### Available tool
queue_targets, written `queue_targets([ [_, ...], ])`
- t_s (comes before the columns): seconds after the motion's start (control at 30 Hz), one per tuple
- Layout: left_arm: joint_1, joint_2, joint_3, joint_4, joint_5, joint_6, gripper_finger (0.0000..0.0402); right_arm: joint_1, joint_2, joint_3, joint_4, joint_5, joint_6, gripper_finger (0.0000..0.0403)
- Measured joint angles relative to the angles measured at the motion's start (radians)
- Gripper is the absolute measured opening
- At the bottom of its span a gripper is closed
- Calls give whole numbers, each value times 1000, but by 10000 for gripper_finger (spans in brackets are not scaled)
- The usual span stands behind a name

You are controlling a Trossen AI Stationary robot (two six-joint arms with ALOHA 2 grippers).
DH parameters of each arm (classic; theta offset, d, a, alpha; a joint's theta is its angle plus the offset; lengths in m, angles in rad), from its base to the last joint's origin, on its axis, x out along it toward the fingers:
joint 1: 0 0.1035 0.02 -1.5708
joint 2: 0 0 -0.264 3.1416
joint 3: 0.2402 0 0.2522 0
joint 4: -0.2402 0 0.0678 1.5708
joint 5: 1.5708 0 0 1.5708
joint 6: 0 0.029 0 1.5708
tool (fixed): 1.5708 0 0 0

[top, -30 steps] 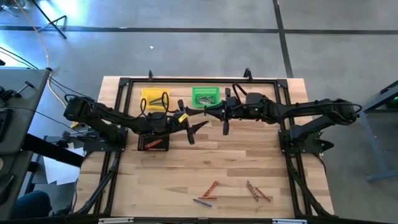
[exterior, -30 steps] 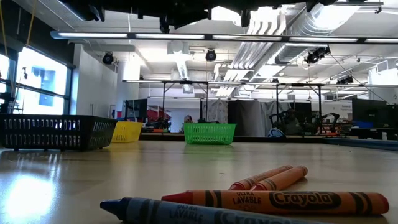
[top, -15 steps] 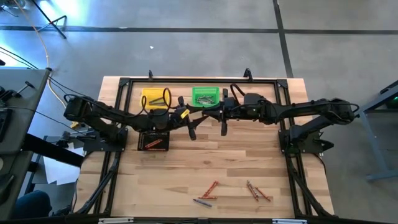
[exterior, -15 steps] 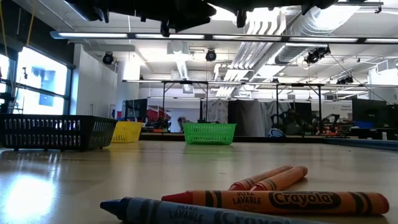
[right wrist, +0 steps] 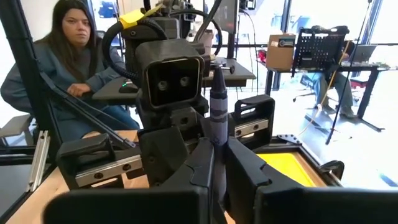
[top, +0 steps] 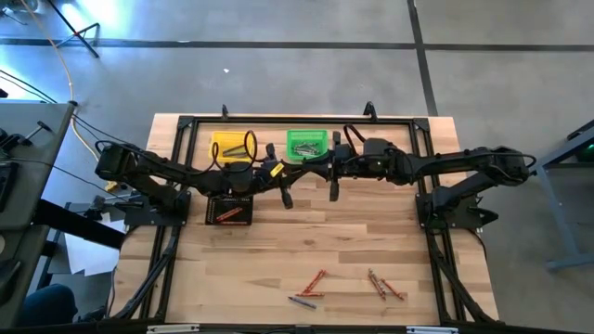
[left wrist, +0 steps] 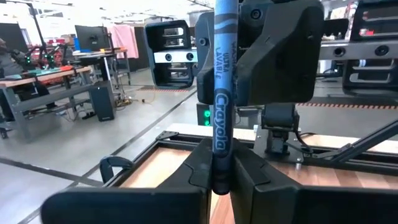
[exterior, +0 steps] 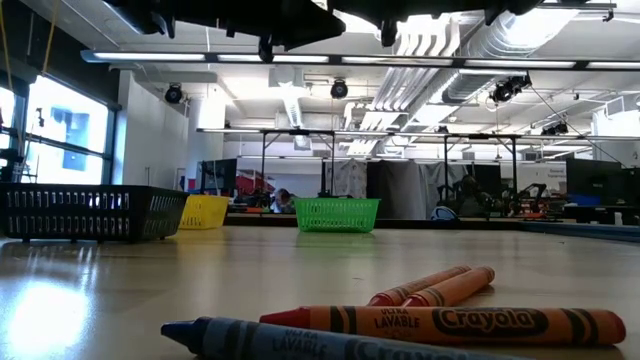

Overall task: Sort crayons
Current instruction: Put the blue crayon into the yellow bin

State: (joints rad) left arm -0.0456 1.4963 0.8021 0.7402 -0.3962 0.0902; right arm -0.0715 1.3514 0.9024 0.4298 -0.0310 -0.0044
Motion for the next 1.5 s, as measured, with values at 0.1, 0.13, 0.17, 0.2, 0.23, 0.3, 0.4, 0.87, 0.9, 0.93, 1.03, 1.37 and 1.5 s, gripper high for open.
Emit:
queue_targets([
  [0.1,0,0,-1,-3,-2,0,7,-1,-1,0,-27,9,27,42],
  [0.13,0,0,-1,2,-5,0,6,-3,-1,0,-47,22,31,52],
  [0.17,0,0,-1,9,-6,-1,6,-7,-1,0,-63,33,31,61],
  [0.2,0,0,0,7,-10,-4,6,-8,-6,0,-82,41,30,70],
  [0.23,0,0,-1,5,-22,-8,6,-12,-17,0,-103,49,30,79],
  [0.3,0,-7,-1,-8,-77,-9,6,-20,-44,0,-156,55,31,93],
  [0.4,1,-43,0,-112,-212,16,6,-27,-102,0,-270,56,54,105],
  [0.87,256,-448,-40,-1477,-434,-599,6,13,-239,0,-775,176,233,108],
  [0.9,290,-458,-54,-1522,-409,-624,6,16,-235,0,-790,195,235,108],
  [0.93,325,-466,-66,-1546,-383,-632,7,16,-232,0,-799,209,235,108],
  [1.03,425,-471,-105,-1514,-304,-580,11,15,-225,0,-791,219,235,108],
  [1.37,683,-392,-168,-1243,-27,-356,16,16,-225,0,-755,222,240,108],
  [1.5,733,-334,-170,-1226,61,-349,16,16,-225,0,-757,221,240,108],
])
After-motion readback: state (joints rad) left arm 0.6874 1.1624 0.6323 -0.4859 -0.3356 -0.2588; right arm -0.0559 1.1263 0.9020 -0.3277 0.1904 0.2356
